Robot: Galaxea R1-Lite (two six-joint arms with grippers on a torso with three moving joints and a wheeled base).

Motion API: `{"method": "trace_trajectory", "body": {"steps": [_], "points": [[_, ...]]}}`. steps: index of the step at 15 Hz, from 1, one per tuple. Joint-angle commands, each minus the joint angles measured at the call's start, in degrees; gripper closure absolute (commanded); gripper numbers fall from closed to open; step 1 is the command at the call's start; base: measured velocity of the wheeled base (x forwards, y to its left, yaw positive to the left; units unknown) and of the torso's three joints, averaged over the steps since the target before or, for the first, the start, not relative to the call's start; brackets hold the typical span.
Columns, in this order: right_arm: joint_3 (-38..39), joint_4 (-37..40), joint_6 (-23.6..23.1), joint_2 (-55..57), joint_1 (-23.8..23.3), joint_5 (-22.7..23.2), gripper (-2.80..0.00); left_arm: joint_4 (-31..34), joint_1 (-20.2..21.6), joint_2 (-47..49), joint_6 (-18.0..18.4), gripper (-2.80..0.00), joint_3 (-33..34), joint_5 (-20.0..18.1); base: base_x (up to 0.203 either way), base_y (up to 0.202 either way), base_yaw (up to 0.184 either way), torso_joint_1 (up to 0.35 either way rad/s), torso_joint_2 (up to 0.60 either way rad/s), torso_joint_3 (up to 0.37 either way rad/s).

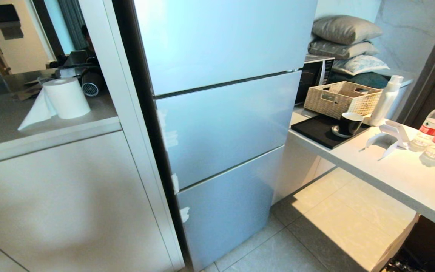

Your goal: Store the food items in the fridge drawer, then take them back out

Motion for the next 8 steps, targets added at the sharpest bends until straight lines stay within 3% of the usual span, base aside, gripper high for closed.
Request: {"method": "trace_trajectory", "body": {"steps": [1,3,6,8], "points": [[0.0,0.0,0.01,0.05,0.02,0.0,0.0,-0.9,-0.03,2.92,-0.65,0.0,-7.49,-1.37,0.0,0.0,0.0,0.0,0.0,0.0],[0.0,0.0,0.01,0.05,0.02,0.0,0.0,-1.35,-0.37,12.57,-3.1,0.0,-14.35,-3.78,0.0,0.0,0.0,0.0,0.0,0.0],[0.0,0.0,0.01,0.05,0.02,0.0,0.0,-3.14,-1.27,33.0,-10.82,0.0,-24.67,-10.44,0.0,0.0,0.0,0.0,0.0,0.0],[0.0,0.0,0.01,0.05,0.02,0.0,0.0,-8.66,-1.85,47.2,-16.44,0.0,-28.84,-14.81,0.0,0.0,0.0,0.0,0.0,0.0]]}}
